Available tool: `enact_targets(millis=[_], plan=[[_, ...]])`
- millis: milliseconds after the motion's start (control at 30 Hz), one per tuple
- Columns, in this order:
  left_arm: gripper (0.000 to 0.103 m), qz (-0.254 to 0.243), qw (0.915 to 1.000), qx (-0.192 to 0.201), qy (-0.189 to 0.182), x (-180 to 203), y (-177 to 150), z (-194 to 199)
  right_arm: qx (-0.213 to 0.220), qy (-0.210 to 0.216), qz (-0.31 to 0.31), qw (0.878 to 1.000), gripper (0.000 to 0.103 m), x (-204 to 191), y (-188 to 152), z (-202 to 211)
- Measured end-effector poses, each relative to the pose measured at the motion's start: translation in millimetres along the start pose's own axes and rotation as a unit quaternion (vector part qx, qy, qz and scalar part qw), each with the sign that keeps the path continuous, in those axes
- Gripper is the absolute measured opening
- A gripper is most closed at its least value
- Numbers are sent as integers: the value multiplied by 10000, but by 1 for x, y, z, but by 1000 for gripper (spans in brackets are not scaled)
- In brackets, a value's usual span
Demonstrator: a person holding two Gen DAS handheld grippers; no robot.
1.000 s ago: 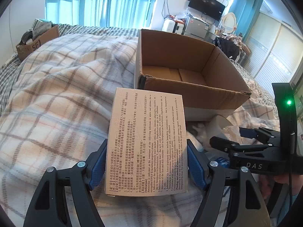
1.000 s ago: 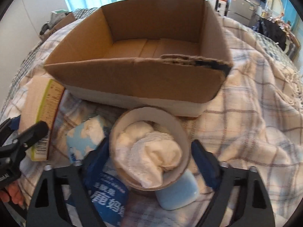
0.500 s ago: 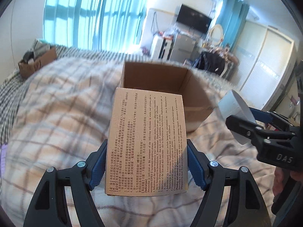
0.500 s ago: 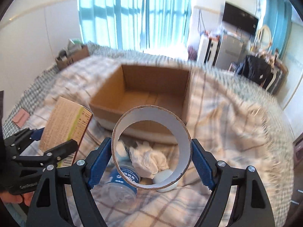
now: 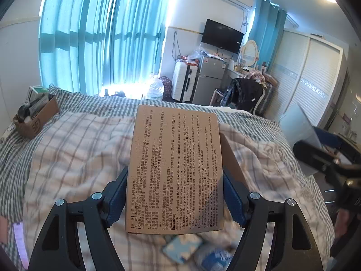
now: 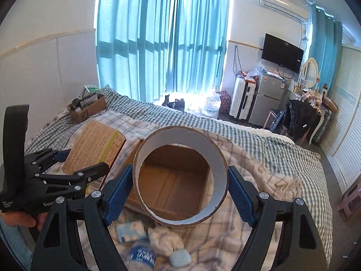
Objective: Organize objects
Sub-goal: 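Carry both items into the cardboard box and open both tools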
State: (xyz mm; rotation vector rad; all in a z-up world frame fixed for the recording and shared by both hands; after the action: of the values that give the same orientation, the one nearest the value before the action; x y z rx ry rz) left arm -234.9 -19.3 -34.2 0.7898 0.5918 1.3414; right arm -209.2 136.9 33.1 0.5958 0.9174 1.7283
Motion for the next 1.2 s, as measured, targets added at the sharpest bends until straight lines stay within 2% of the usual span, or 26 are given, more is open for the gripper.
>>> enact_targets(millis=[200, 467, 667, 833, 900, 967, 1033, 1200], plan=[[77, -282, 9994, -112, 170, -10, 20, -51, -205, 35, -106, 9997, 81, 13, 13, -68], [77, -559, 9962, -666, 104, -14, 1, -139, -694, 15, -137, 9975, 81, 31, 3, -165], [77, -708, 9941, -820, -31, -14, -16, -164, -952, 83, -370, 9947, 81, 43, -18, -204], [79, -587, 9952, -744, -228, -15, -16, -159, -1005, 200, -533, 9933, 83, 48, -24, -211], [81, -509, 9954, -781, -223, -15, -16, -154, -930, 54, -497, 9944, 92, 49, -21, -205], [87, -468, 9958, -774, -137, -15, -12, -143, -750, -66, -501, 9959, 95, 49, -13, -191], [88, -468, 9966, -675, -74, -14, -5, -126, -623, -60, -585, 9963, 95, 50, -4, -171], [99, -636, 9972, -317, 239, -11, 17, -62, -325, -299, -460, 9980, 95, 50, 19, -105]])
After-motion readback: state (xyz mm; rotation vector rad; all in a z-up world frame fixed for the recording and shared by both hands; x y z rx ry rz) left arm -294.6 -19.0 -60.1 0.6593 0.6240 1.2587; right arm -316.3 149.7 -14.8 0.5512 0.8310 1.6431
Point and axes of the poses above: each gripper's, at about its wrist camera, not at the fingertips, and z roughly against the way its jaws point, x to its right, y to its top, the point moved 9 cm from there along -z, roughly the way its jaws point, and after that the axes turned 8 degrees about -z, right-handed, at the moved point
